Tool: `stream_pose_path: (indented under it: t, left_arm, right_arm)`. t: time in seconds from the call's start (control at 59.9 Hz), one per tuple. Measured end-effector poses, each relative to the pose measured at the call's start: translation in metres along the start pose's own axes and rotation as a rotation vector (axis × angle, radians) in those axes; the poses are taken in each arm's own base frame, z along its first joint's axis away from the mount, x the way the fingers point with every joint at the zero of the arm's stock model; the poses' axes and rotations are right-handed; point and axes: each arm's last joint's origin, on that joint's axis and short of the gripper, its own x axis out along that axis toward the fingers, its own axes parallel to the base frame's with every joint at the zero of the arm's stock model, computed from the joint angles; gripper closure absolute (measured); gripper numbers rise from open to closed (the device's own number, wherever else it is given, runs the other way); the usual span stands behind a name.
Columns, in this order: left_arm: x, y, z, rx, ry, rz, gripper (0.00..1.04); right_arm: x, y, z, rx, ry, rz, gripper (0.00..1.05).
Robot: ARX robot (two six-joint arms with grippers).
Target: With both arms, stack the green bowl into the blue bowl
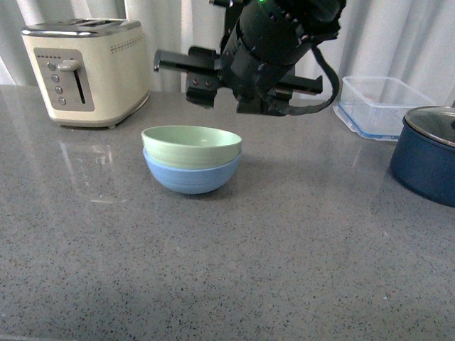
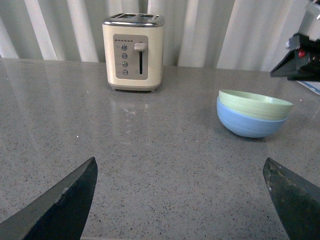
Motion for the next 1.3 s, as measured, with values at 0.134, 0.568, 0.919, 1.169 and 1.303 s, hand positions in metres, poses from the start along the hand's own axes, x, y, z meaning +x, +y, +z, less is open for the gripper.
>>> stream_pose_path:
  t: [0.134, 0.568, 0.919, 1.169, 1.303]
  left_arm:
    - [0.0, 0.0, 0.0, 0.0, 0.0, 0.001, 0.07]
    - [0.0, 0.0, 0.0, 0.0, -0.001, 0.0, 0.07]
    - [0.0, 0.0, 0.0, 0.0, -0.001, 0.0, 0.07]
    - [0.0, 0.0, 0.0, 0.0, -0.001, 0.0, 0.07]
    - [0.0, 0.0, 0.0, 0.0, -0.001, 0.0, 0.07]
  right_arm:
    - [-0.039, -0.002, 0.013, 0.044, -0.258, 0.177, 0.39]
    - [-0.134, -0.112, -0.08, -0.146, -0.638, -0.293, 1.04]
    - [-0.179, -0.148, -0.14, -0.152, -0.627, -0.293, 1.04]
    - [-0.2, -0.158, -0.166, -0.153, -0.632, -0.288, 1.04]
    - [-0.208, -0.162, -0.178, -0.152, -0.629, -0.292, 1.04]
